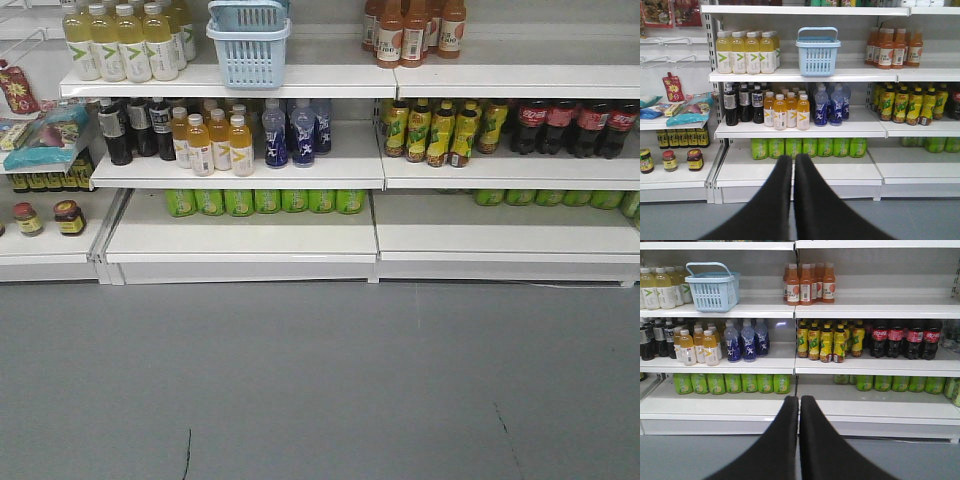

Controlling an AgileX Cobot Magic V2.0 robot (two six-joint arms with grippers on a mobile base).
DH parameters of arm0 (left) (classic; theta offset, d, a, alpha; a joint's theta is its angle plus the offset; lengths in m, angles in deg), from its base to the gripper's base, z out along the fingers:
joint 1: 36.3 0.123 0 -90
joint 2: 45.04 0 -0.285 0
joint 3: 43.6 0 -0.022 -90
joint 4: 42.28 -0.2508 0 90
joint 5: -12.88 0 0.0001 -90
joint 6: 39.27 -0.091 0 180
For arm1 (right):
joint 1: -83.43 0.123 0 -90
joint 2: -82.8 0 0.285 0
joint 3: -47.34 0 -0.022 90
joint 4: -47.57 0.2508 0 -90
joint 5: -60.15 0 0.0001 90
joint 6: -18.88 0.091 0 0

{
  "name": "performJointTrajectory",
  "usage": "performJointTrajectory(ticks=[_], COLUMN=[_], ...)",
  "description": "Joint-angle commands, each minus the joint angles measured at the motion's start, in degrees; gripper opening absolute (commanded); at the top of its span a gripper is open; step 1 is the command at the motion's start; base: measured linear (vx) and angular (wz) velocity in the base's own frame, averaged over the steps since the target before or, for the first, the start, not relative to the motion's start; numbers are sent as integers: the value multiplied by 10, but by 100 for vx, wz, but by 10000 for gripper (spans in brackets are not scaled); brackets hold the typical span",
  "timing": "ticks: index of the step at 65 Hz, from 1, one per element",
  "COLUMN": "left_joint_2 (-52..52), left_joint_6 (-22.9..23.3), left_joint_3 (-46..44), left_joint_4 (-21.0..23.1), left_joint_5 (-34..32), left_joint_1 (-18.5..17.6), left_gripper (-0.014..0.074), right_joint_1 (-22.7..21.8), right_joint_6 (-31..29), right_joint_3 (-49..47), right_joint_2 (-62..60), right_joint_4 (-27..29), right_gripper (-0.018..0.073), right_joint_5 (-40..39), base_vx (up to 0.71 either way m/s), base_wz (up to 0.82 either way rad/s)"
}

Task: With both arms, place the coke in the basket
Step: 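Drive the base toward the shelf holding the light-blue basket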

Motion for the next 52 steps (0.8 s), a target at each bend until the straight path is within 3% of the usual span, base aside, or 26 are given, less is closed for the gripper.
performJointTrajectory(ticks=[1,52], left_joint_2=[-11,-11], left_joint_6=[0,0], left_joint_3=[-20,-20], left_joint_4=[0,0], left_joint_5=[-37,-37], left_joint_1=[0,0], left_gripper=[-6,-6], right_joint_1=[-4,-4], right_joint_6=[-4,-4], right_joint_3=[4,4], right_joint_2=[-7,-7], right_joint_4=[-7,-7], right_gripper=[-4,-4], right_joint_5=[-38,-38], base_vx=[0,0], base_wz=[0,0])
